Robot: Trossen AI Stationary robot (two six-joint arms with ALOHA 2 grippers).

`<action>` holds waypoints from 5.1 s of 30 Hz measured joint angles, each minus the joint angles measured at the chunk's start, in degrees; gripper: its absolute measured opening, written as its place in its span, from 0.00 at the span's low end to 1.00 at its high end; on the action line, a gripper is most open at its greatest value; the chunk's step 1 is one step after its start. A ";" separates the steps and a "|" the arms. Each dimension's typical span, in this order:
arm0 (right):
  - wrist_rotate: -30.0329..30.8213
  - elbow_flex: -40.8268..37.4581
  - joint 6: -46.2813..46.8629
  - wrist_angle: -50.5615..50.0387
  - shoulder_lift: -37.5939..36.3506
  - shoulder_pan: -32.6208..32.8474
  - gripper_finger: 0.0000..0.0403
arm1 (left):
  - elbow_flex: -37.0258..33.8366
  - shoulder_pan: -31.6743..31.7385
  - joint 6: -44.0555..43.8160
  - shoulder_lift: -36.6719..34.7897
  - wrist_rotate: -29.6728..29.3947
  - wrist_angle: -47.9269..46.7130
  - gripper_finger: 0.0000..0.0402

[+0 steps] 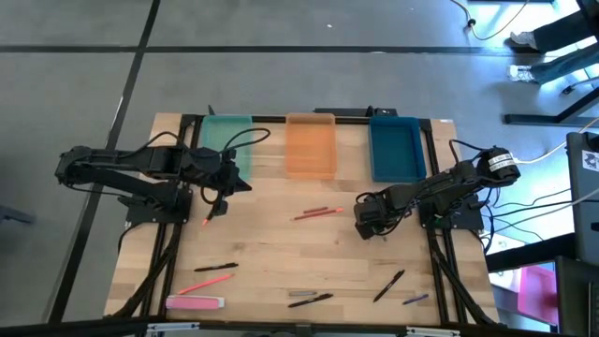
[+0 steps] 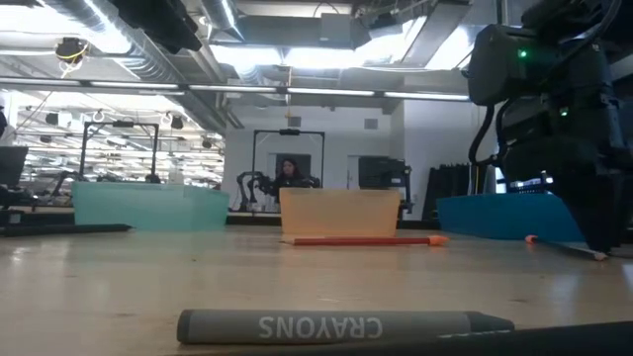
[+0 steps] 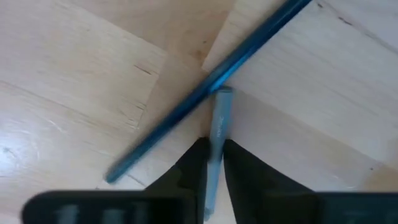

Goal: Sort crayons/erasers/pens/pencils in bins
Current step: Put the light blue crayon into the blue bin, then put the red pencil into the orange bin

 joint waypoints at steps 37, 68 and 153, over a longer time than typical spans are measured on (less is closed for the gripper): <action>1.52 1.03 1.67 -3.47 -9.89 -2.69 0.12 | -0.02 0.00 -0.16 -0.02 0.00 0.00 0.00; 23.49 15.76 -25.28 -14.70 -26.62 -28.12 0.11 | -0.02 0.02 -0.18 -0.02 -0.03 -0.02 0.00; 16.63 16.33 -53.57 -1.54 -3.28 -54.08 0.24 | -0.04 0.00 -0.20 -0.02 -1.01 0.14 0.00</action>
